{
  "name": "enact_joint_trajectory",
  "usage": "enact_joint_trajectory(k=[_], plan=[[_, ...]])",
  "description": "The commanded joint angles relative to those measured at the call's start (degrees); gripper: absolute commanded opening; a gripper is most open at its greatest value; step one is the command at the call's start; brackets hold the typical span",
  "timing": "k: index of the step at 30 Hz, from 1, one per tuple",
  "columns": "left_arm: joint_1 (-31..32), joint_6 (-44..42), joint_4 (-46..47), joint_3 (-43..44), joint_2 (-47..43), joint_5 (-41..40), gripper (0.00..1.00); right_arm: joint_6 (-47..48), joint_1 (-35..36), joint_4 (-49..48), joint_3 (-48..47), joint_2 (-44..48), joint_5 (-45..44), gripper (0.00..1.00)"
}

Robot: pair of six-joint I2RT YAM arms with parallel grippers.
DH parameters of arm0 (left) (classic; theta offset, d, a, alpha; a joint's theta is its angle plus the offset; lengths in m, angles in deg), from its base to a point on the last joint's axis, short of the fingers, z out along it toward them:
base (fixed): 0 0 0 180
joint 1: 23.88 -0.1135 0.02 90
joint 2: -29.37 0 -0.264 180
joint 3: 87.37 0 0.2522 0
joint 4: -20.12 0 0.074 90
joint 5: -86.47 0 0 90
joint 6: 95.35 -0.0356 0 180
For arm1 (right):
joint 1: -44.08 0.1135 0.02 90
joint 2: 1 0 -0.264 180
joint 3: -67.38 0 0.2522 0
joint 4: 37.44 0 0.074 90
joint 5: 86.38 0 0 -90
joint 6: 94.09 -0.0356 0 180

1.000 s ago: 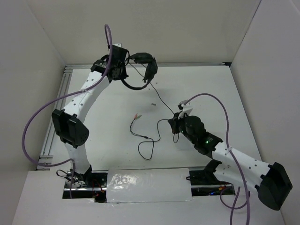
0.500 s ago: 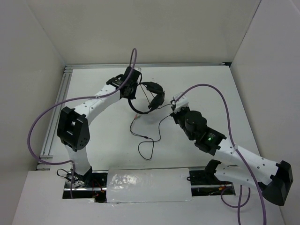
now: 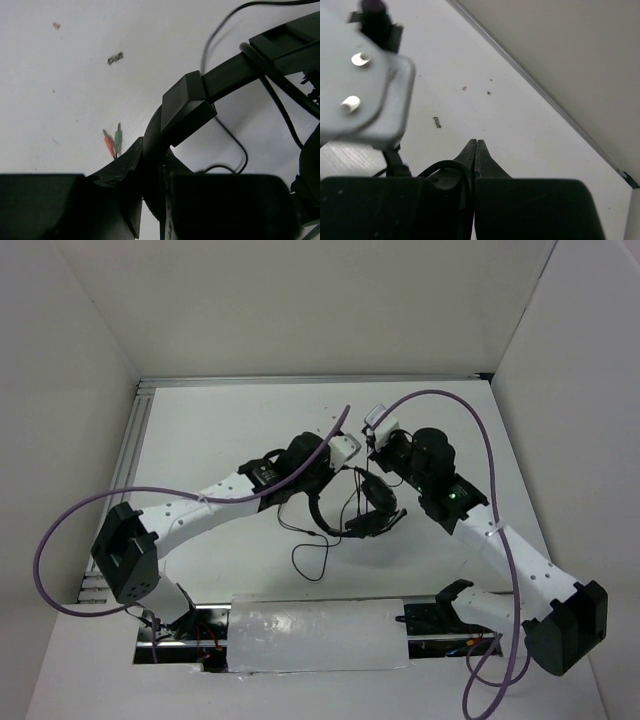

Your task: Wrap the headphones

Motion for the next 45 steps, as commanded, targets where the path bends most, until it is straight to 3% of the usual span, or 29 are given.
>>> enact_joint_trajectory(k=[1, 9, 13, 18, 24, 29, 36, 39, 45], plan=[[4.4, -5.4, 3.2, -2.1, -2.1, 1.0, 0.00, -1.1, -3.6, -1.1, -5.8, -4.1, 11.8, 0.00], [9.8, -8.9, 7.0, -6.3, -7.4, 2.4, 0.00, -5.8, -11.0, -2.4, -7.3, -11.5, 20.9, 0.00], [10.2, -10.0, 6.8, -5.7, -10.1, 6.3, 0.00, -5.9, -14.7, -1.6, -6.1, -14.1, 34.9, 0.04], [10.9, -14.0, 7.7, -4.6, -13.3, 11.3, 0.00, -3.4, -15.3, 3.9, -9.1, -20.2, 47.3, 0.14], [11.0, -13.1, 8.3, -1.0, -14.6, 10.1, 0.00, -4.5, -15.2, 1.4, -7.4, -22.1, 52.1, 0.16], [10.9, -8.6, 4.1, 11.5, -13.6, 7.4, 0.00, -7.0, -14.6, -4.2, -4.2, -23.6, 59.2, 0.23], [10.9, -10.4, -2.9, 28.7, -9.8, 8.1, 0.00, -13.3, -11.1, -11.3, -4.8, -30.3, 57.4, 0.28], [10.8, -10.4, -7.3, 36.0, -7.8, 8.5, 0.00, -18.6, -9.7, -21.1, -3.5, -33.8, 59.5, 0.28], [9.8, -12.0, -7.4, 41.0, -6.5, 5.8, 0.00, -27.3, -5.5, -31.5, -1.7, -41.3, 59.9, 0.26]])
